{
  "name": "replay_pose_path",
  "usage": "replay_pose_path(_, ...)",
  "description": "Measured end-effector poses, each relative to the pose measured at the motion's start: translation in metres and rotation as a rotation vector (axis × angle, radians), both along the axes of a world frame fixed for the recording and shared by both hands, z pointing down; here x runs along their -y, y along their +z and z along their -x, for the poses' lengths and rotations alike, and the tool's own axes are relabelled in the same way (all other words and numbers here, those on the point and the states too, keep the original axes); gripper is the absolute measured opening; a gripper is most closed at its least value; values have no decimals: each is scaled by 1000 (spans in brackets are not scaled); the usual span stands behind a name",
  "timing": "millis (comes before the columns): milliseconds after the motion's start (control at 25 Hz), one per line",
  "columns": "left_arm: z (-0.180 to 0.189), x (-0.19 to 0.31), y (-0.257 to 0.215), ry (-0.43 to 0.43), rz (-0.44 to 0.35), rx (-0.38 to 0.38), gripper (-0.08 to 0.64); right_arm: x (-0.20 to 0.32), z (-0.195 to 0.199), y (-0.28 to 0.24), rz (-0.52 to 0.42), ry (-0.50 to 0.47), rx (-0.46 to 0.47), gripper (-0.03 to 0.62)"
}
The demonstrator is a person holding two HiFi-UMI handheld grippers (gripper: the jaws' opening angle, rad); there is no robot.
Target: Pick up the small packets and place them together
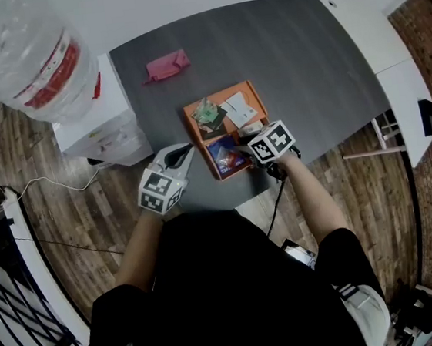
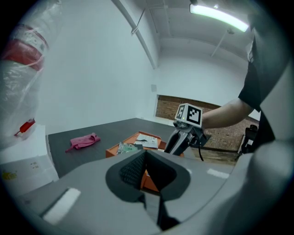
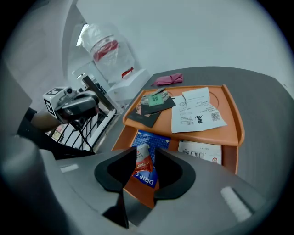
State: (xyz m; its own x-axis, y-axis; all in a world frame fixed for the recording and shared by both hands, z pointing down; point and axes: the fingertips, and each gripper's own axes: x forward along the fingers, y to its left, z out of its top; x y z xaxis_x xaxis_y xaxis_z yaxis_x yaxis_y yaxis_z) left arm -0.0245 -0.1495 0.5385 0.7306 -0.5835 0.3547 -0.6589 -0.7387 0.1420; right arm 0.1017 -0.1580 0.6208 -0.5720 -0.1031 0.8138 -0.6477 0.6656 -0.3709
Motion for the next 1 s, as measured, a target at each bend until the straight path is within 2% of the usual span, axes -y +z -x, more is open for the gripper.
replay_pose_path(120,4,0,1,-9,3,5,0,-4,-2,14,-33,-96,-112,123)
replay_pose_path(240,10,0,4,-24,11,7,0,-5,-6,30,-7,-117,-185,90)
replay_pose_path(360,14,-1,8,-31,24,10,0,-10,-1,40,71,-113,-170,94)
replay_pose_path(600,16,-2,12,-33,40,15,0,-23,1,58,202,-165,-205,161)
replay_pose_path(880,21,2,18,-44,59,16,0,-28,5,59,228,-187,-223,176)
replay_pose_path(1000,19,4,19,-44,65,14,0,-29,6,61,203,-196,-239,125)
